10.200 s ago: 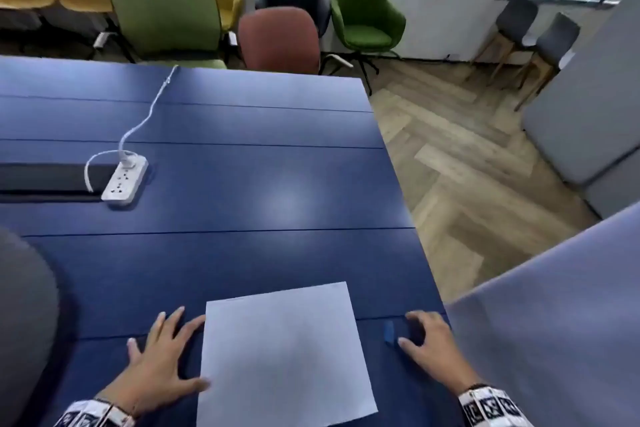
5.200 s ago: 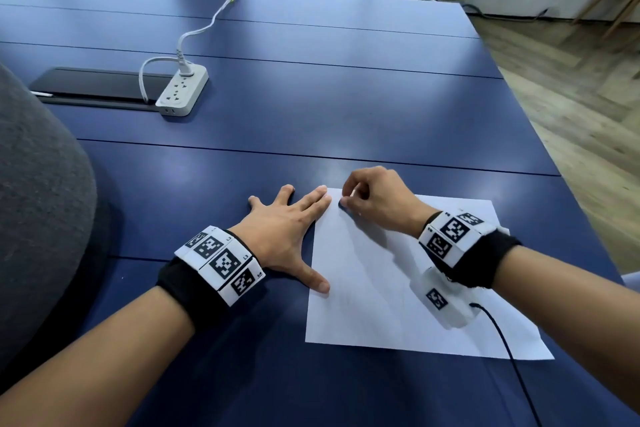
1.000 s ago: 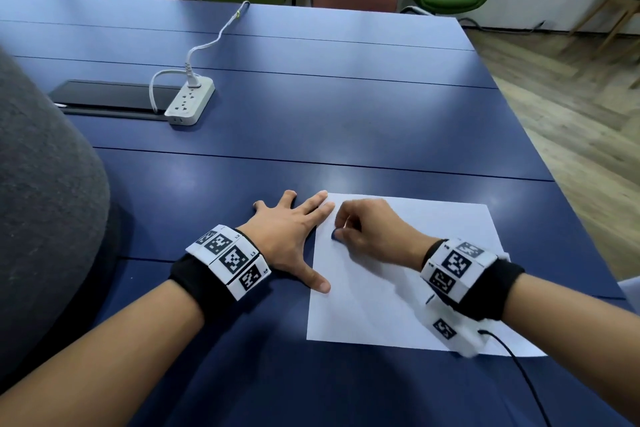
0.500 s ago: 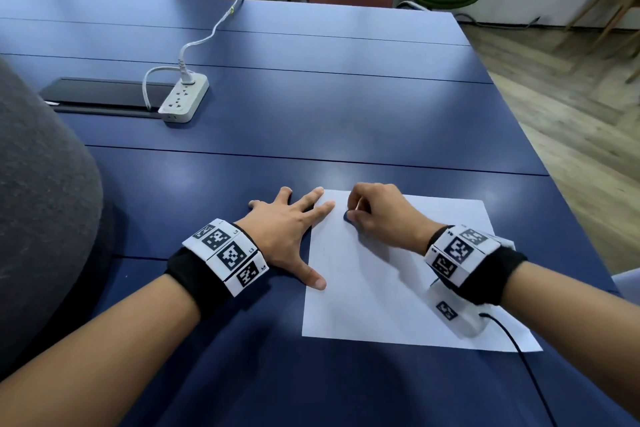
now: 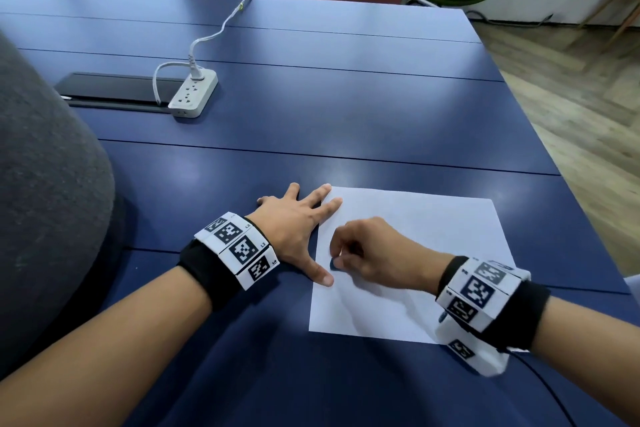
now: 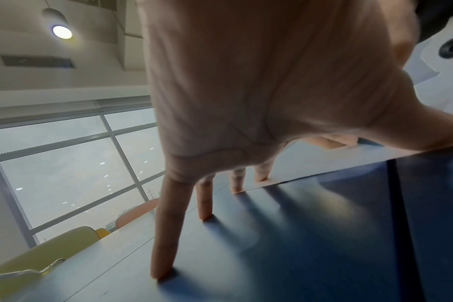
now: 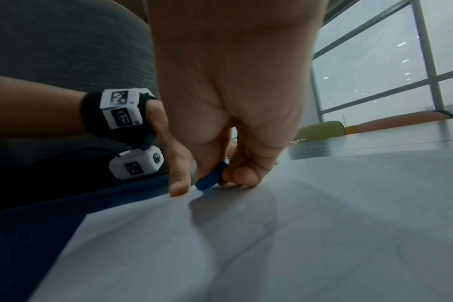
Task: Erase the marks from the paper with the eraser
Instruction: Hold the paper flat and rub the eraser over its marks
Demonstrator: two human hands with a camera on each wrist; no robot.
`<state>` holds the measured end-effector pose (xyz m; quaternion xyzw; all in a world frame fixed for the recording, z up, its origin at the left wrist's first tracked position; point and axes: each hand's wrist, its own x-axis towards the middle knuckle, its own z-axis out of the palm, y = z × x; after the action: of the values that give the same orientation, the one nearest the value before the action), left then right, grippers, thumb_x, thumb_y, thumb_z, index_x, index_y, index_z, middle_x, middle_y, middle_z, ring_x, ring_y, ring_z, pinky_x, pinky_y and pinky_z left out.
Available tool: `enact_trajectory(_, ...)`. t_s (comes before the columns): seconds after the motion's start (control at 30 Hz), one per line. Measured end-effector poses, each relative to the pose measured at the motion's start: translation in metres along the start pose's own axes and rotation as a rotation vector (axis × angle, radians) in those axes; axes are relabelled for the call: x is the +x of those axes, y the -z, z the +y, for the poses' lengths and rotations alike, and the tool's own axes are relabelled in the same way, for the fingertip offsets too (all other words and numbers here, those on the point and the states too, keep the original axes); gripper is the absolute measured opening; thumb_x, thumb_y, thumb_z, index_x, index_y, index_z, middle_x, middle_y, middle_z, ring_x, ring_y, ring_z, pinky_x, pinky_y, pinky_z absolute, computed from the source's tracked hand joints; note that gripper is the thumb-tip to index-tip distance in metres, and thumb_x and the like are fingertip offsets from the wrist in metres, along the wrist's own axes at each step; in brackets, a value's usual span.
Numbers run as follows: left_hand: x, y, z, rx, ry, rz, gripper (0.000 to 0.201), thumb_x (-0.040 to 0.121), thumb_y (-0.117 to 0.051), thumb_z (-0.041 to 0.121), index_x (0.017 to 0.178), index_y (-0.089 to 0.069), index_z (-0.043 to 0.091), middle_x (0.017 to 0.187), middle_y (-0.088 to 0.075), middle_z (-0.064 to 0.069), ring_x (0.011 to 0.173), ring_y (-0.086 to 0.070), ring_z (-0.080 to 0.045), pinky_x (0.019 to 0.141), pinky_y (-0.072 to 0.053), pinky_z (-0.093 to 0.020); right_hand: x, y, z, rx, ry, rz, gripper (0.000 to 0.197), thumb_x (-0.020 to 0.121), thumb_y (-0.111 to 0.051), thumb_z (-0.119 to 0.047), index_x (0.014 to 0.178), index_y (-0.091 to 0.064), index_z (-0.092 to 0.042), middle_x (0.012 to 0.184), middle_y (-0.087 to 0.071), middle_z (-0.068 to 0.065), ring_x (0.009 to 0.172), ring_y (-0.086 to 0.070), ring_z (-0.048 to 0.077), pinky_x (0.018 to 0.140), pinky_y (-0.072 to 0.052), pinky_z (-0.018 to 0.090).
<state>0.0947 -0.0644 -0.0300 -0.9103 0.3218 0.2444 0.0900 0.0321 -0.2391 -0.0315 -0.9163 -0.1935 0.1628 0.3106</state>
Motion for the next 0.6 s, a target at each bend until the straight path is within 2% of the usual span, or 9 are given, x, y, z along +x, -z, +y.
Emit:
enact_trajectory(0.03,0.000,0.000,0.000,-0.002,-0.003,0.000,0.136,0.047,-0.061,0.091,0.151,0.009,0.039,0.160,0.016,0.017,0.143,-0.008,-0.034,0.095,-0.041,-0.062,0.003,0.003,0.000,-0.025,-0.003,-0.001,0.005,0.083,-0.068,-0.016,0.083,-0.068,-0.011,0.066,-0.062,-0.002,0.056,-0.051,0.008,0.055,-0.039,0.013)
enact_trajectory(0.1,-0.001,0.000,0.000,-0.015,-0.012,0.006,0.138,0.045,-0.063,0.090,0.151,0.010,0.039,0.159,0.016,0.017,0.142,-0.009,-0.034,0.096,-0.039,-0.063,0.015,0.012,0.006,-0.056,-0.052,0.100,0.006,0.083,-0.068,-0.016,0.082,-0.067,-0.010,0.064,-0.059,-0.006,0.056,-0.050,0.004,0.055,-0.036,0.011)
enact_trajectory(0.17,-0.002,-0.001,0.000,-0.021,-0.015,0.006,0.139,0.045,-0.064,0.090,0.151,0.011,0.039,0.159,0.016,0.017,0.142,-0.009,-0.034,0.097,-0.038,-0.063,0.021,0.015,0.012,-0.040,-0.105,0.206,0.007,0.083,-0.067,-0.016,0.083,-0.065,-0.010,0.062,-0.054,-0.012,0.056,-0.049,0.001,0.056,-0.033,0.016)
enact_trajectory(0.2,-0.001,-0.001,0.000,-0.020,-0.013,0.006,0.139,0.045,-0.064,0.090,0.151,0.011,0.040,0.159,0.017,0.017,0.142,-0.008,-0.034,0.097,-0.038,-0.062,0.019,0.014,0.012,-0.025,-0.105,0.215,0.007,0.083,-0.067,-0.016,0.083,-0.065,-0.010,0.061,-0.053,-0.013,0.055,-0.048,0.001,0.056,-0.033,0.017)
enact_trajectory(0.3,-0.001,-0.001,0.000,-0.026,-0.002,-0.014,0.139,0.045,-0.064,0.090,0.150,0.012,0.039,0.159,0.020,0.017,0.145,-0.003,-0.035,0.099,-0.036,-0.064,0.001,0.005,0.007,0.011,-0.012,0.020,0.002,0.082,-0.068,-0.014,0.082,-0.066,-0.013,0.060,-0.058,-0.004,0.053,-0.050,0.010,0.054,-0.040,0.016)
enact_trajectory(0.37,-0.001,0.000,0.000,-0.030,-0.001,-0.022,0.139,0.046,-0.064,0.090,0.150,0.013,0.039,0.159,0.021,0.017,0.145,-0.001,-0.035,0.100,-0.035,-0.064,-0.003,0.005,0.004,-0.021,0.026,-0.095,0.001,0.081,-0.067,-0.015,0.081,-0.067,-0.016,0.066,-0.065,0.000,0.059,-0.056,0.015,0.058,-0.046,0.021)
enact_trajectory(0.4,-0.001,0.000,0.000,-0.032,-0.001,-0.021,0.139,0.046,-0.064,0.089,0.150,0.013,0.039,0.159,0.020,0.017,0.145,-0.002,-0.035,0.100,-0.035,-0.064,0.001,0.008,0.004,-0.051,0.018,-0.080,0.001,0.081,-0.067,-0.015,0.081,-0.068,-0.016,0.068,-0.067,0.001,0.060,-0.057,0.015,0.059,-0.046,0.021)
enact_trajectory(0.53,-0.003,0.001,0.001,-0.039,-0.010,-0.009,0.138,0.047,-0.065,0.088,0.151,0.012,0.040,0.159,0.019,0.017,0.144,-0.004,-0.033,0.099,-0.036,-0.063,0.015,0.012,0.010,-0.024,-0.052,0.168,0.005,0.081,-0.068,-0.013,0.080,-0.065,-0.010,0.063,-0.060,-0.002,0.053,-0.049,0.004,0.055,-0.036,0.018)
enact_trajectory(0.6,-0.002,0.000,0.002,-0.037,-0.005,-0.016,0.139,0.047,-0.065,0.088,0.151,0.012,0.039,0.159,0.019,0.017,0.144,-0.003,-0.034,0.100,-0.035,-0.064,0.006,0.008,0.009,0.009,-0.014,0.082,0.002,0.081,-0.068,-0.013,0.080,-0.066,-0.012,0.063,-0.061,0.000,0.053,-0.051,0.010,0.055,-0.040,0.020)
